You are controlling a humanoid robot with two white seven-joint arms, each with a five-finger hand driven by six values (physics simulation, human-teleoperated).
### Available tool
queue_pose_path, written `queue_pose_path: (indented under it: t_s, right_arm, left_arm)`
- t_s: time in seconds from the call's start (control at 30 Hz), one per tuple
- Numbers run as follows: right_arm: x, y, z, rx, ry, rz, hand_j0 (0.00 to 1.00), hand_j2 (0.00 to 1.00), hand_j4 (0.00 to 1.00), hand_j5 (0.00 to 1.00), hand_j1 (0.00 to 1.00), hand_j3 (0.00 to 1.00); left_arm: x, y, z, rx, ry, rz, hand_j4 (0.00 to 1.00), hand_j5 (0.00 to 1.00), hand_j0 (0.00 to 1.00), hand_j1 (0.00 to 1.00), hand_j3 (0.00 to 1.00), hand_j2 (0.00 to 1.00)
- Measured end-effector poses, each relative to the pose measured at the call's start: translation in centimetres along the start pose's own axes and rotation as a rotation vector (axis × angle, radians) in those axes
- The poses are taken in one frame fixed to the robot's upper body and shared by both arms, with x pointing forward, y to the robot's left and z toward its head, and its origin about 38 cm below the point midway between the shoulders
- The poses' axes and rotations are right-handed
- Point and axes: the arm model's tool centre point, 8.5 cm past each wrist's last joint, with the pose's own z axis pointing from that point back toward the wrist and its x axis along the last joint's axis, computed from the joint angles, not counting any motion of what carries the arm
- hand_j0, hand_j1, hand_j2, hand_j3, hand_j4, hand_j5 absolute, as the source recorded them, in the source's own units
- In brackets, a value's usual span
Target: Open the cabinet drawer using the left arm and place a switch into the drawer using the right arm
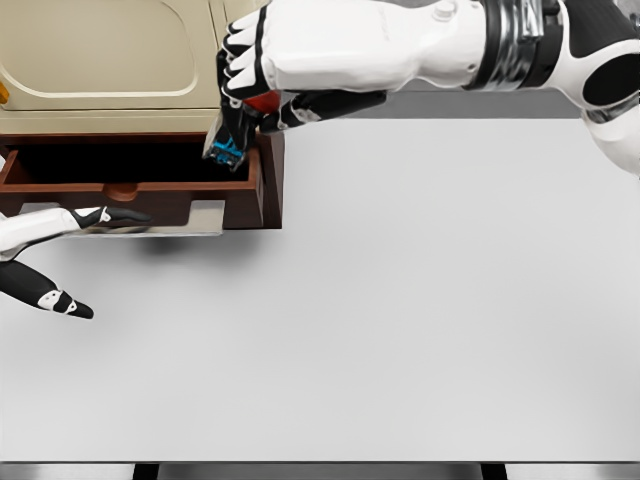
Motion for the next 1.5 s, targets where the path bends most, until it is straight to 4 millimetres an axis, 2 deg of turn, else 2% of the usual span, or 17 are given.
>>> queue_pose_path:
  t_s: [0.23,0.37,0.77,1.0,1.17,1.4,1.5]
  right_arm:
    - [-0.7,0.1,-2.4,0.017,-0.013,0.018,0.39,0.39,0.39,0.39,0.39,0.39]
    - [-1.9,0.6,-3.5,0.037,0.016,0.035,0.39,0.39,0.39,0.39,0.39,0.39]
    - [-4.8,2.1,-5.5,0.061,0.077,0.016,0.39,0.39,0.39,0.39,0.39,0.39]
    - [-5.9,2.3,-7.1,0.066,0.094,0.004,0.39,0.39,0.39,0.39,0.39,0.39]
    - [-7.0,3.3,-8.4,0.075,0.112,-0.023,0.39,0.39,0.39,0.39,0.39,0.39]
    - [-7.4,4.1,-10.2,0.077,0.111,-0.044,0.39,0.39,0.39,0.39,0.39,0.39]
    - [-7.4,3.8,-10.6,0.057,0.114,-0.039,0.39,0.39,0.39,0.39,0.39,0.39]
  left_arm:
    - [-0.3,-0.5,0.1,-0.002,0.006,0.019,1.00,1.00,1.00,1.00,1.00,1.00]
    - [-0.4,-0.6,0.1,0.001,0.006,0.027,1.00,1.00,1.00,1.00,1.00,1.00]
    - [-0.3,-0.6,0.1,-0.005,0.012,0.022,1.00,1.00,1.00,1.00,1.00,1.00]
    - [0.3,-0.8,0.5,-0.026,0.015,0.023,1.00,1.00,1.00,1.00,1.00,1.00]
    - [0.8,-0.8,0.7,-0.038,0.009,0.019,1.00,1.00,1.00,1.00,1.00,1.00]
    - [0.9,-1.2,1.1,-0.048,0.015,0.037,1.00,1.00,1.00,1.00,1.00,1.00]
    - [1.0,-1.2,1.3,-0.051,0.020,0.037,1.00,1.00,1.00,1.00,1.00,1.00]
